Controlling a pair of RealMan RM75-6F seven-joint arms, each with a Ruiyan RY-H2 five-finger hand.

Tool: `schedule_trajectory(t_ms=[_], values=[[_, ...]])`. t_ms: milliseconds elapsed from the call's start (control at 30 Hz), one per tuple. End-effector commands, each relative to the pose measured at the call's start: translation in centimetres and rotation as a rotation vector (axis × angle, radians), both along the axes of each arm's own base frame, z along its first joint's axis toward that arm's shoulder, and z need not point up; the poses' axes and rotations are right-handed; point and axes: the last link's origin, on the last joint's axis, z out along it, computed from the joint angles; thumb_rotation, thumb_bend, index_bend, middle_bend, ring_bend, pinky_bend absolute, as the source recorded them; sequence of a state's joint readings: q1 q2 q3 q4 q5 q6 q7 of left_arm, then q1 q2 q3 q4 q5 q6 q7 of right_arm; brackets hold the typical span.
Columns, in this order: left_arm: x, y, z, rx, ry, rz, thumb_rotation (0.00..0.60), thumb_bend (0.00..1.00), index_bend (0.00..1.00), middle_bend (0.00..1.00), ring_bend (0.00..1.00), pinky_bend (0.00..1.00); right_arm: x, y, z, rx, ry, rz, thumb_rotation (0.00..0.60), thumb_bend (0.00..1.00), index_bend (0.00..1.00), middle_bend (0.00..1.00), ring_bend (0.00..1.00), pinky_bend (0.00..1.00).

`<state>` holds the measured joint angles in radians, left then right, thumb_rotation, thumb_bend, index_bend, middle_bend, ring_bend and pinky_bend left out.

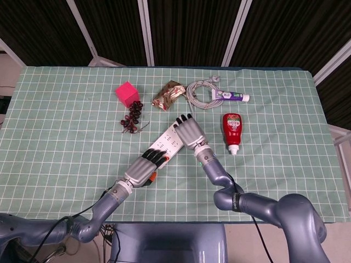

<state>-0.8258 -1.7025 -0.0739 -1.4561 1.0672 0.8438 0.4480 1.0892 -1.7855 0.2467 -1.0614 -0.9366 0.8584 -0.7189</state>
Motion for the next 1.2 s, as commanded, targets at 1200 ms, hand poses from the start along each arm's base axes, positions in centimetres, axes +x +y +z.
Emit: schedule_trajectory(t_ms=[1200], values=[[-2.7, -0.4, 17.3, 0.458, -0.316, 0.097, 0.600, 0.31, 0.12, 0.06, 0.00, 0.10, -4.9, 8.4, 9.5, -0.118, -0.019, -0.107, 0.600, 0.60, 0.51, 0.20, 0.15, 0.23]])
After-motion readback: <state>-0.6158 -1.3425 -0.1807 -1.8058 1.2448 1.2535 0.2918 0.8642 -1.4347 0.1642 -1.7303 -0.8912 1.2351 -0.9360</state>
